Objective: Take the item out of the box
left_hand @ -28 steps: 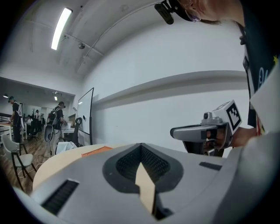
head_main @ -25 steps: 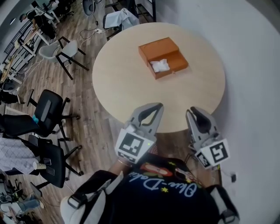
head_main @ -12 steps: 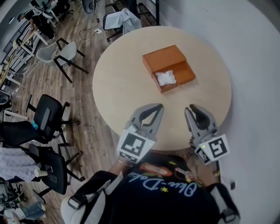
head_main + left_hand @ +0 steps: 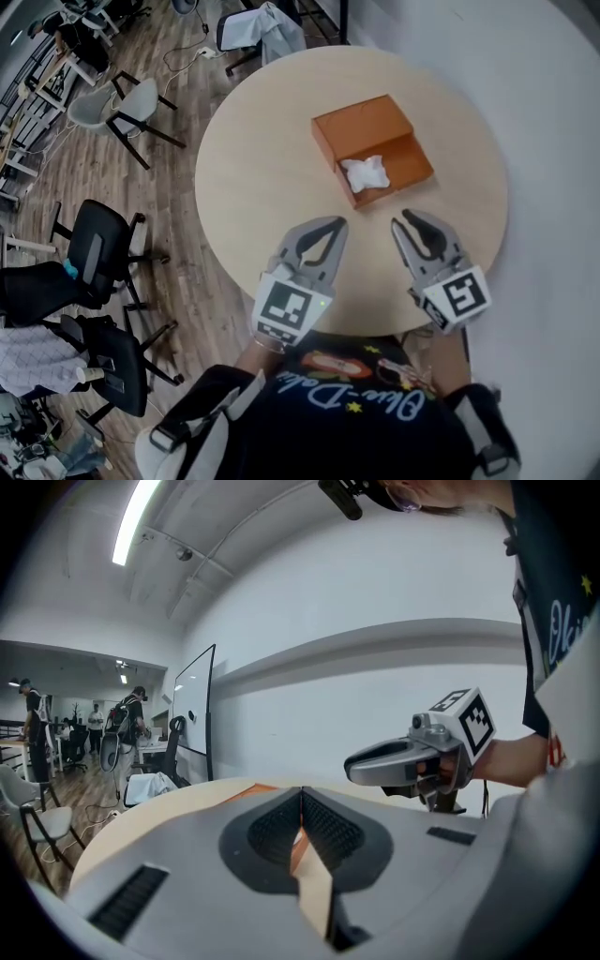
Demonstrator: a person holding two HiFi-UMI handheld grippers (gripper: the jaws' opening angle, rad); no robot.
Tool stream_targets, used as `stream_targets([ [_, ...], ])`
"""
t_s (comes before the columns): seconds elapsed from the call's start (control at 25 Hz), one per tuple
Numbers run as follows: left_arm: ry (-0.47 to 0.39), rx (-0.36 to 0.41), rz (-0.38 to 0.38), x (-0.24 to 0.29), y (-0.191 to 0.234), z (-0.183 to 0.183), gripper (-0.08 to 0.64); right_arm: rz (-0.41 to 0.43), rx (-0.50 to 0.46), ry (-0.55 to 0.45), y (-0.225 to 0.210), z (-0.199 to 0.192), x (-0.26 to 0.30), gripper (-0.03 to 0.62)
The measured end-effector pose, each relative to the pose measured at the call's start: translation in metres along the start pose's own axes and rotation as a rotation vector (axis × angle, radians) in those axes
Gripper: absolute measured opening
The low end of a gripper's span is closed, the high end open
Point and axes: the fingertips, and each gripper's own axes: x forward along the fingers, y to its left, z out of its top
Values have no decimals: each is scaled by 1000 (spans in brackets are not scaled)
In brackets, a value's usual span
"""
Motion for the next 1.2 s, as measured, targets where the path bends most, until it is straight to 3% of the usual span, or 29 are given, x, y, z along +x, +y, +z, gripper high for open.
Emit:
stream_targets([
  [0.2,43,-21,29,18,5,-15,-15,76,3,94,-15,-20,26,57],
  [0.44,60,-52,112,30,16,-17,-15,190,-108,165,-31,-36,62,57],
  [0.64,81,-71,153,39,25,-26,-15,225,-114,240,-46,-63,96,59],
  [1.2,109,-134,245,39,43,-41,-15,357,-288,532,-63,-145,151,71],
])
